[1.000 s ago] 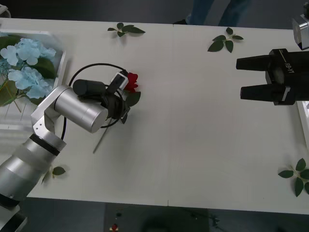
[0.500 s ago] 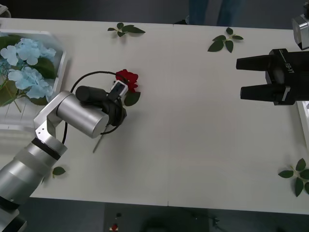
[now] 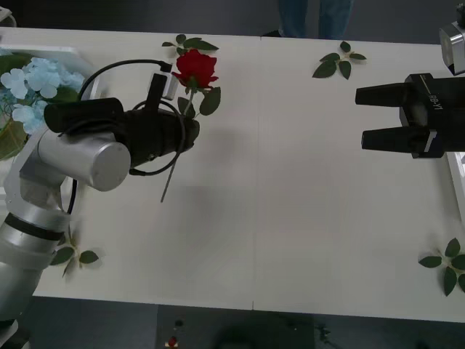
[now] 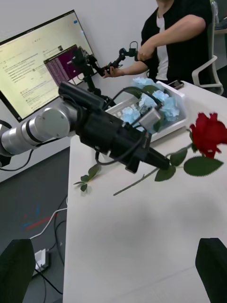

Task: Put the red flowers into the right box and the blue flowers into the left box

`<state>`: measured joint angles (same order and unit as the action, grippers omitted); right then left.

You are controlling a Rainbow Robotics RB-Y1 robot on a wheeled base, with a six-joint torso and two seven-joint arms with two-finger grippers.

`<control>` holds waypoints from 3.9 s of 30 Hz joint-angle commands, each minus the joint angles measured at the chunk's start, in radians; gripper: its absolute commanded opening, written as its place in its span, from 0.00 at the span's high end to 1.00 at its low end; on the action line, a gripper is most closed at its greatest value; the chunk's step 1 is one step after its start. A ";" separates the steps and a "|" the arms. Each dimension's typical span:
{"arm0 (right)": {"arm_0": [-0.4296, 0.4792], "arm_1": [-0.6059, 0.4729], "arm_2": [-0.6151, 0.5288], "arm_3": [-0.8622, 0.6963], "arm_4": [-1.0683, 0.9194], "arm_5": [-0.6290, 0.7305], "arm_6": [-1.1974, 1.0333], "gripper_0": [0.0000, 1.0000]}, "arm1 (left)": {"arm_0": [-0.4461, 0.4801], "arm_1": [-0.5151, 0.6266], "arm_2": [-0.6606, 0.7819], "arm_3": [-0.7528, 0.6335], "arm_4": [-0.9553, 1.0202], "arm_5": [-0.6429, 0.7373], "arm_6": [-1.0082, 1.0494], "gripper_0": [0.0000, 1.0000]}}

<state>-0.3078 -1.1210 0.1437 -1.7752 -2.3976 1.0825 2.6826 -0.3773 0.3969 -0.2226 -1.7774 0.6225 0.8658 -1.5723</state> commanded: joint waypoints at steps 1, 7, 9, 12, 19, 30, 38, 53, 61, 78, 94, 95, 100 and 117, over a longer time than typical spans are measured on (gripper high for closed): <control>-0.005 0.001 -0.012 -0.013 -0.008 0.001 0.023 0.00 | 0.064 0.030 0.022 -0.152 0.103 -0.073 0.032 1.00; -0.005 0.001 -0.012 -0.013 -0.008 0.001 0.023 0.00 | 0.117 0.030 0.039 -0.211 0.390 -0.235 0.020 1.00; -0.005 0.001 -0.012 -0.013 -0.008 0.001 0.023 0.00 | 0.117 0.023 0.040 -0.211 0.548 -0.295 -0.038 1.00; -0.005 0.001 -0.012 -0.013 -0.008 0.001 0.023 0.00 | 0.115 0.014 0.051 -0.221 0.710 -0.335 -0.130 1.00; -0.005 0.001 -0.012 -0.013 -0.008 0.001 0.023 0.00 | 0.080 0.008 0.092 -0.267 1.042 -0.340 -0.331 1.00; 0.049 0.056 0.017 0.011 -0.023 0.011 0.023 0.00 | -0.074 -0.024 0.103 -0.255 1.119 -0.340 -0.532 1.00; 0.049 0.070 0.019 0.048 -0.063 0.070 -0.024 0.00 | -0.104 -0.128 0.108 -0.226 1.026 -0.340 -0.542 1.00; -0.014 0.214 0.037 0.040 -0.023 0.005 -0.033 0.00 | -0.097 -0.254 0.037 -0.143 1.045 -0.329 -0.583 1.00; -0.079 0.244 0.135 0.042 0.003 -0.115 -0.029 0.00 | -0.078 -0.262 -0.053 -0.142 1.073 -0.329 -0.608 1.00; -0.122 0.265 0.217 0.045 0.008 -0.217 -0.032 1.00 | -0.066 -0.285 -0.113 -0.093 1.040 -0.330 -0.644 1.00; -0.120 0.265 0.217 0.046 0.008 -0.207 -0.032 1.00 | -0.066 -0.265 -0.096 -0.089 1.046 -0.330 -0.644 1.00; -0.120 0.265 0.217 0.046 0.008 -0.207 -0.032 1.00 | -0.066 -0.256 -0.096 -0.089 1.046 -0.330 -0.644 0.99; -0.120 0.265 0.217 0.046 0.008 -0.202 -0.032 1.00 | -0.055 -0.191 -0.081 -0.089 1.068 -0.330 -0.646 0.32; -0.172 0.081 0.215 0.046 -0.011 -0.230 -0.150 1.00 | 0.041 0.194 -0.015 -0.086 1.355 -0.248 -0.672 0.23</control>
<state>-0.4222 -0.9298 0.3678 -1.7163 -2.3950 0.8584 2.6487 -0.3249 0.5818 -0.2961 -1.8692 2.0163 0.5665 -2.2044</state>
